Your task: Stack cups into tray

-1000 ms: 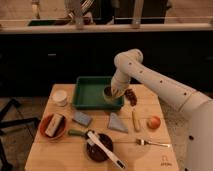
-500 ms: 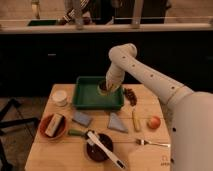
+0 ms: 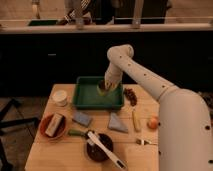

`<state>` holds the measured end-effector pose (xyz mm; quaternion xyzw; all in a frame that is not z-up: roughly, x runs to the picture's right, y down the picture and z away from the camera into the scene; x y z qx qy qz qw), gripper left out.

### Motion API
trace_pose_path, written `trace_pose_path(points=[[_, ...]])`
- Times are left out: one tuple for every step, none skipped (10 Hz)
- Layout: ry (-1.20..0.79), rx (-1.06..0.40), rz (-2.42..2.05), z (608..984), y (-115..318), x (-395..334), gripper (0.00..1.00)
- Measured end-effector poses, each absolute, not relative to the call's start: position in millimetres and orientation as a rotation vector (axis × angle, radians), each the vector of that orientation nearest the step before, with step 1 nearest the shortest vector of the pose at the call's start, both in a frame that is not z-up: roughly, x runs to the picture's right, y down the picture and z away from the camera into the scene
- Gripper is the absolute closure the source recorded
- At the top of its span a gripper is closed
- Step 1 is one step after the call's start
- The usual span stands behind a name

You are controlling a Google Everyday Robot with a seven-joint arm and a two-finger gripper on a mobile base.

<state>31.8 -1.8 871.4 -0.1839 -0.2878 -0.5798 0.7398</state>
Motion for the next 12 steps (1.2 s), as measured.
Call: trace_pose_path(points=[[-0.631, -0.408, -1.266, 879.4, -0.5, 32.5, 0.95], [-0.633, -0.418, -1.260, 891.9, 2.6, 32.5, 0.95], [-0.635, -0.424, -1.259, 896.7, 4.0, 30.9, 0.95], [-0.639, -0.431, -1.260, 903.0, 5.5, 27.6, 0.95], [-0.642, -0.441, -1.259, 907.8, 7.8, 26.6, 0.95], [-0.643, -0.450, -1.256, 912.7, 9.7, 27.1, 0.95], [-0.644, -0.460, -1.253, 914.5, 11.6, 28.9, 0.95], [-0.644, -0.466, -1.251, 916.2, 12.9, 30.0, 0.95], [-0.644, -0.470, -1.248, 918.3, 14.3, 30.6, 0.95], [-0.645, -0.474, -1.246, 919.2, 15.5, 31.4, 0.95], [-0.643, -0.476, -1.243, 919.7, 16.0, 32.3, 0.95], [-0.642, -0.478, -1.239, 920.4, 16.9, 33.5, 0.95]])
